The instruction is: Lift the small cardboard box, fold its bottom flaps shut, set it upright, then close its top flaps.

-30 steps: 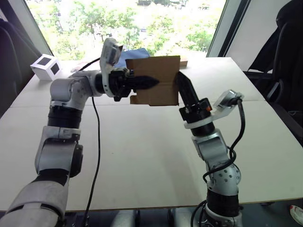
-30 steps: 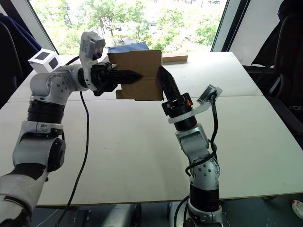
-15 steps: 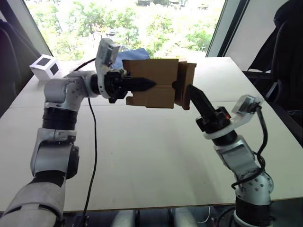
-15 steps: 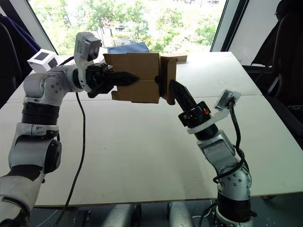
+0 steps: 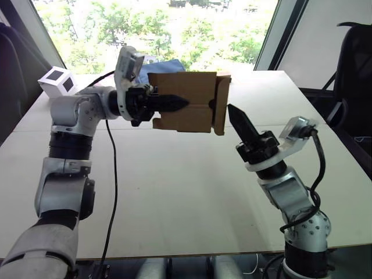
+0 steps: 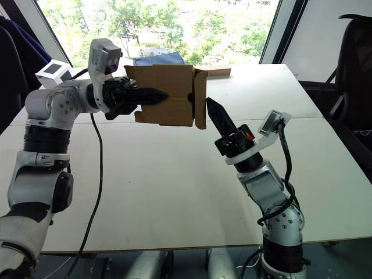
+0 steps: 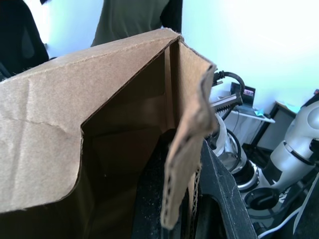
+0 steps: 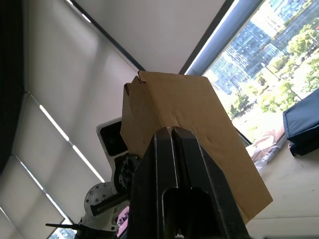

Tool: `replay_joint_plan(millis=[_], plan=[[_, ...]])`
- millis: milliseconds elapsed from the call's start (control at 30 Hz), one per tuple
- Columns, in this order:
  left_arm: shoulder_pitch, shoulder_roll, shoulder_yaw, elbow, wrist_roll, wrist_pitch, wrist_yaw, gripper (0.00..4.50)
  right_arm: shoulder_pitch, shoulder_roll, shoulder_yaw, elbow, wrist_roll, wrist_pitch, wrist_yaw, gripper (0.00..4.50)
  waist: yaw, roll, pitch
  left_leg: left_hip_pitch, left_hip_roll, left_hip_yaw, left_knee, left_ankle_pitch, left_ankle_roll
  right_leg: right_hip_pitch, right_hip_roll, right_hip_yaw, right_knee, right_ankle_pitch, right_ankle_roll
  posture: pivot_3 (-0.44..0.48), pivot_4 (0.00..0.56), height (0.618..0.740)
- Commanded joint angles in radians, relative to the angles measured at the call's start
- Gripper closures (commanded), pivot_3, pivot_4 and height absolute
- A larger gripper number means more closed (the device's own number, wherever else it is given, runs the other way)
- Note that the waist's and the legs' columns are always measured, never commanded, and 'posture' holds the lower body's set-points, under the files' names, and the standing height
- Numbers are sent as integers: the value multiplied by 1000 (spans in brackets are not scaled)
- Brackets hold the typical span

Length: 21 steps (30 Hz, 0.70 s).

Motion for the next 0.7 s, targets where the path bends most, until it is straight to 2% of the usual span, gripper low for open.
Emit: replay_joint_plan(millis=[33,100,700], plan=[[-14,7,17,-22,-18,-1,0,4500,-10,37,7,-17,8,-33,-3,3291,0,0,0,0,0,0,0,0,0,0,0,0,0,0,0,0,150,740],[-14,6,19,-22,-19,0,2,4500,-10,54,10,-16,17,-39,-1,2566,-1,0,0,0,0,0,0,0,0,0,0,0,0,0,0,0,150,740],[-15,2,22,-28,-30,8,8,4500,-37,120,64,45,-95,-71,13,2566,-1,0,0,0,0,0,0,0,0,0,0,0,0,0,0,0,150,740]])
